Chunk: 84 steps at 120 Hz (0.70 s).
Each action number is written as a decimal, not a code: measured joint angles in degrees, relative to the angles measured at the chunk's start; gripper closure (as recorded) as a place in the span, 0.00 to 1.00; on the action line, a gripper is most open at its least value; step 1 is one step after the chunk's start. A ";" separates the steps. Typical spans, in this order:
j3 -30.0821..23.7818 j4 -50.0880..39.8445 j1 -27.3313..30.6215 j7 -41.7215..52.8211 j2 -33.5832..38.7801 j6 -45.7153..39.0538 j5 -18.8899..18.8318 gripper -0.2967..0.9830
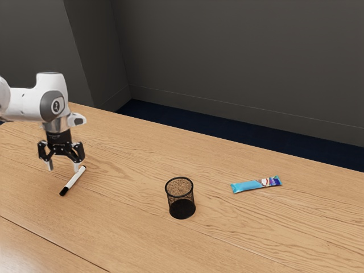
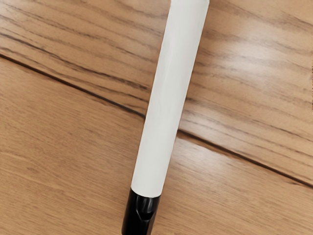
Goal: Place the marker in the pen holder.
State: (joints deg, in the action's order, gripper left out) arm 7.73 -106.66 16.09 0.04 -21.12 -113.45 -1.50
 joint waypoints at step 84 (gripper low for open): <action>-0.19 19.38 2.20 16.97 -16.40 9.47 5.16 0.23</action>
State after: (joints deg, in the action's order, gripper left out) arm 7.54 -87.27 18.29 17.01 -37.51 -103.98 3.66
